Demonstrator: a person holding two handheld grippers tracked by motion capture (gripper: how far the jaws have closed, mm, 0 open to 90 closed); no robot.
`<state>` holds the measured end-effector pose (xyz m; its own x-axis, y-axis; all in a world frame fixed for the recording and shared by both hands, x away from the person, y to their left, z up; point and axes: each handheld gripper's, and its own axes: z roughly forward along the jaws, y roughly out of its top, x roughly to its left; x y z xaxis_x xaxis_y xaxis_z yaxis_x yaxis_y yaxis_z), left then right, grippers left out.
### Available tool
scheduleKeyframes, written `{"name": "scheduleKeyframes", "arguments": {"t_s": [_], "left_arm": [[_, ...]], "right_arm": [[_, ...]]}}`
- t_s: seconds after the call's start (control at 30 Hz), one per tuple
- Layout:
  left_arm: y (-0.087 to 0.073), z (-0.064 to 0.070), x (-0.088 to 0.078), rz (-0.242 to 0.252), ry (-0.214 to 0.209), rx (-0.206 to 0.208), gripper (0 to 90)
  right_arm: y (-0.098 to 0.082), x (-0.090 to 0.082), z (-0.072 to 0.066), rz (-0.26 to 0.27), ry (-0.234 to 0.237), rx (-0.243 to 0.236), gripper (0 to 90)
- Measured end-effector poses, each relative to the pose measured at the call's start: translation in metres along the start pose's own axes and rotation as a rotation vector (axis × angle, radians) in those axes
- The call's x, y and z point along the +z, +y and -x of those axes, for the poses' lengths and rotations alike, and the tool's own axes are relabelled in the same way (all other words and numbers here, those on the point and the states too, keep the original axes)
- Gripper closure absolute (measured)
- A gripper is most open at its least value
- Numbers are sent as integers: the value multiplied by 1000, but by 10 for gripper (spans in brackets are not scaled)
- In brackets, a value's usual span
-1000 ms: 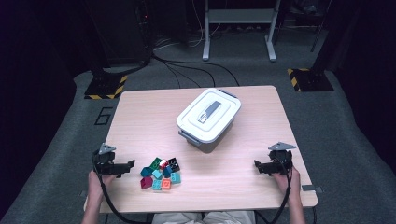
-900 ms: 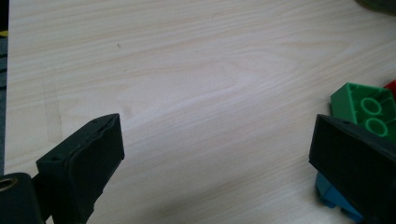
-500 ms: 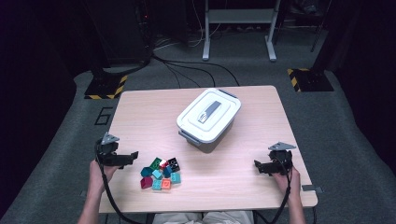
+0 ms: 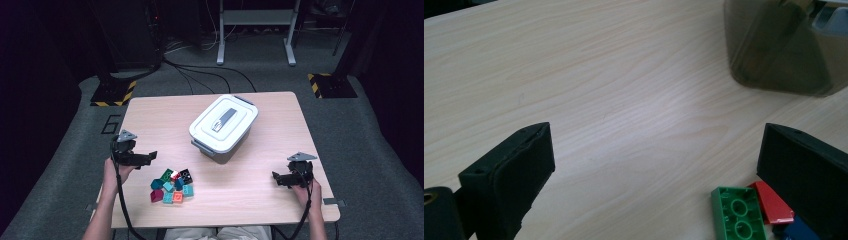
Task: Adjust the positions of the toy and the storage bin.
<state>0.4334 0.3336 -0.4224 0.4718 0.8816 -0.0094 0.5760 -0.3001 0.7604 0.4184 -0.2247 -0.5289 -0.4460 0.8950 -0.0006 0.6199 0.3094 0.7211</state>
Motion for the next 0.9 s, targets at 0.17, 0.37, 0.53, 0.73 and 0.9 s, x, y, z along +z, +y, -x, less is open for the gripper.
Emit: {"name": "scheduleKeyframes", "arguments": {"t_s": [0.17,0.37,0.53,0.73,0.9], "left_arm": [[13,6,6,13,-17,14,23],[33,14,12,15,-34,54,24],[47,21,19,16,-45,78,25],[66,31,29,17,-70,106,25],[84,40,37,9,-86,137,23]], "right_arm": [[0,0,0,0,1,0,13],[0,0,0,0,2,-3,15],[0,0,0,1,0,-1,17],[0,0,0,3,0,0,17],[-1,-1,1,-2,2,-6,23]]}}
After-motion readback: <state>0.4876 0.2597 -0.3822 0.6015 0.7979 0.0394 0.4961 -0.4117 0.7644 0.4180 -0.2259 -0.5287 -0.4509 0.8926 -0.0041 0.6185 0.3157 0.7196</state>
